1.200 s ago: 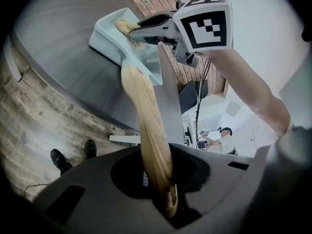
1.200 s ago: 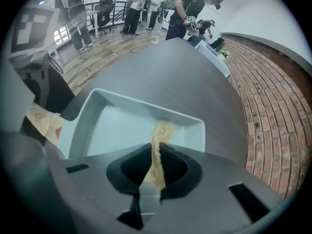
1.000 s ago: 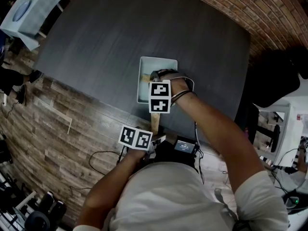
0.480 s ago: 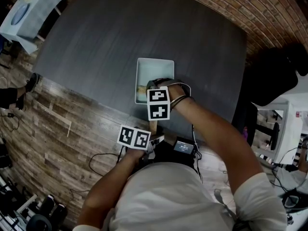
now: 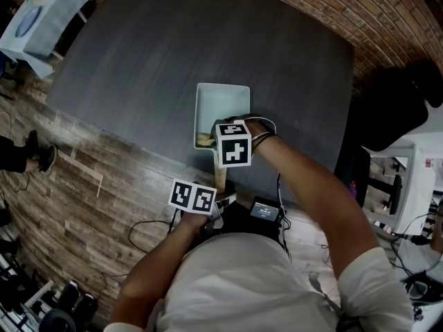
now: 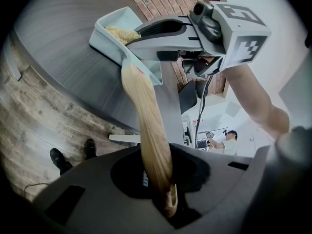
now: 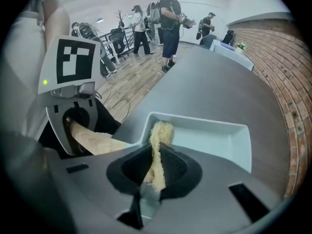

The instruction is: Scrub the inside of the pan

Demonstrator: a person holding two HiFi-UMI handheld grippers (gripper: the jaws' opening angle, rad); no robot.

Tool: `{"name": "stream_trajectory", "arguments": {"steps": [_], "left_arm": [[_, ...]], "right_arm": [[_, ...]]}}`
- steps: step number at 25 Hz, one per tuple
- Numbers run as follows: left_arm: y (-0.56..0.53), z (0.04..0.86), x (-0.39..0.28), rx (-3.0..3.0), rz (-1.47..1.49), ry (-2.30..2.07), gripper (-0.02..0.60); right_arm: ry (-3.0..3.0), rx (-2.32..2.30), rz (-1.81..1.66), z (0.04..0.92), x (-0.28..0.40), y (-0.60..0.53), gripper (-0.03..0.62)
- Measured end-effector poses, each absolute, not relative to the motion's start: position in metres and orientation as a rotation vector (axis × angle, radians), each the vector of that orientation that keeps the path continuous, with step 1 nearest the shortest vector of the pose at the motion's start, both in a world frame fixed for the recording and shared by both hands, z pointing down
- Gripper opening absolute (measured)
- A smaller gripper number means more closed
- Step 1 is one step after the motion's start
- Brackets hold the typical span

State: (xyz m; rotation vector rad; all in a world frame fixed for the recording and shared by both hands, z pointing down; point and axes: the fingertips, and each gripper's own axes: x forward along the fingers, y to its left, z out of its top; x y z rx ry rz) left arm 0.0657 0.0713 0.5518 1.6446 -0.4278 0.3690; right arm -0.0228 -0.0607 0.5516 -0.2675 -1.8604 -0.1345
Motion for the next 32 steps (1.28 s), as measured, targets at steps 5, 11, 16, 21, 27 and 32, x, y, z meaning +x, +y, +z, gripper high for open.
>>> {"name": "stream_trajectory", "arguments": {"steps": [5,11,16,21,27,32], "left_arm": [[0.072,0.552,0.065,1.643,0.373,-0.428,0.078],[0.073,0.553,0.064,1.642,0.373,-0.43,0.078],[0.073,0.552,0.064,1.641,0.373,-0.432,0.078],[0.072,0.551,0.063,1.639,0.371,-0.437,0.078],[0.072,0.551,0.064,1.638,0.361,-0.447,0.075],[0.071,0.552,0.064,1.633,0.35,-0.456,0.074]], "right_arm": [[-1.88,-0.282,-0.077,0.548,-0.023,-0.059,0.054],[-1.895,-0.177,-0.136,0.539,-0.017,-0.084,0.054],[-1.847,0.023,-0.23,0.534,0.0,-0.135,0.055],[-1.79,0.154,-0.273,0.531,0.015,-0.173,0.055],[-1.709,0.231,-0.326,0.535,0.025,-0.2,0.055],[-1.665,0.239,-0.312,0.549,0.023,-0.201,0.055]]}}
